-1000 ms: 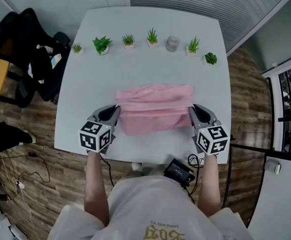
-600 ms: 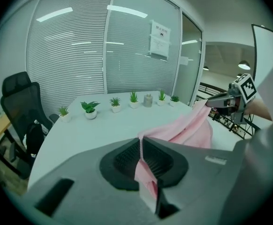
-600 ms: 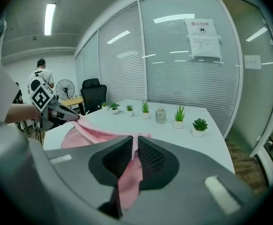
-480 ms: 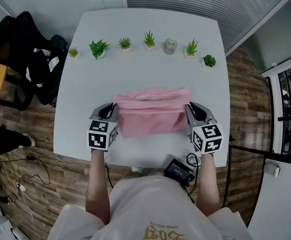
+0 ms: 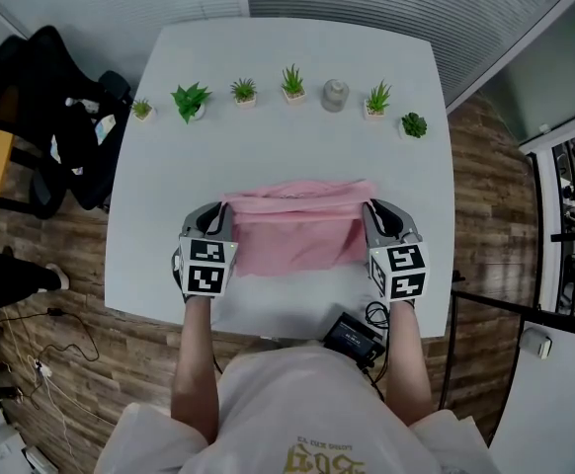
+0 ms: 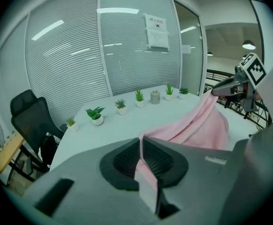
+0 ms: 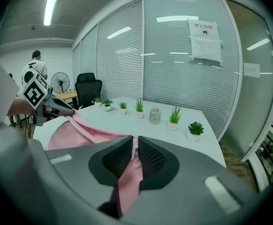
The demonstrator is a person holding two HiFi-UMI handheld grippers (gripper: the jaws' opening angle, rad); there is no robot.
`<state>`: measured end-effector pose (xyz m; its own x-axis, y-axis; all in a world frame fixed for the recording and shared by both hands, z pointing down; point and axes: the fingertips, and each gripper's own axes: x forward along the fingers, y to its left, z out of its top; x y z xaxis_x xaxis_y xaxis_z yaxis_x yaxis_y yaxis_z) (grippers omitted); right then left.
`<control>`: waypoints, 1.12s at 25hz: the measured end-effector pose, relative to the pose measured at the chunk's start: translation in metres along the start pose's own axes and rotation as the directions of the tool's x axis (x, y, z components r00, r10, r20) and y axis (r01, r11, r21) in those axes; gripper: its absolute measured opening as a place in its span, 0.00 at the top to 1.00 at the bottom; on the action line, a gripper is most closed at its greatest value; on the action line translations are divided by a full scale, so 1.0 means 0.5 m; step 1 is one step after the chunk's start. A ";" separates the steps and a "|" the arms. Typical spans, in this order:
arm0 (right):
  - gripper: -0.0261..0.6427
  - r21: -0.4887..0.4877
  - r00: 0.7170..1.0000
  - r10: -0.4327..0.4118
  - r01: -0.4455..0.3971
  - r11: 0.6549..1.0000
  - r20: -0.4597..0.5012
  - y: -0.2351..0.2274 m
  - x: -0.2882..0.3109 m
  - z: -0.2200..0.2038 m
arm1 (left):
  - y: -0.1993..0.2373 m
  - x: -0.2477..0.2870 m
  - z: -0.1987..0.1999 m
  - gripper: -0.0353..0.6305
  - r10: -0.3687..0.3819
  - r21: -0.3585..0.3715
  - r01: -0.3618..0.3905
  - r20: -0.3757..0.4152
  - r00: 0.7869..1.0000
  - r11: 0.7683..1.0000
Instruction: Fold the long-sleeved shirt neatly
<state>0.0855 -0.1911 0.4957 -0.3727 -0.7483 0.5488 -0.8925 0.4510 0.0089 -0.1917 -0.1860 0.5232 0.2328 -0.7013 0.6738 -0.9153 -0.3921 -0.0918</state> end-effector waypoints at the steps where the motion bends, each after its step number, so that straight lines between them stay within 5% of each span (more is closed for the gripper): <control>1: 0.89 0.002 1.000 -0.003 0.003 1.000 -0.008 -0.003 0.004 -0.003 | -0.001 0.005 -0.002 0.90 0.003 0.003 -0.003 -0.005 1.000 1.000; 22: 0.91 -0.010 1.000 0.022 -0.023 1.000 -0.009 -0.032 0.076 0.032 | 0.018 0.062 0.011 0.90 0.067 0.000 -0.067 -0.039 0.997 0.998; 28: 0.91 -0.004 1.000 0.015 -0.015 1.000 -0.004 -0.052 0.102 0.039 | 0.030 0.083 0.016 0.90 0.071 -0.063 -0.074 -0.047 0.996 0.995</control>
<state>0.0847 -0.2505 0.5073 -0.3852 -0.7397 0.5518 -0.8857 0.4643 0.0042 -0.1933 -0.2254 0.5440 0.1514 -0.6985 0.6995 -0.9490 -0.3006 -0.0948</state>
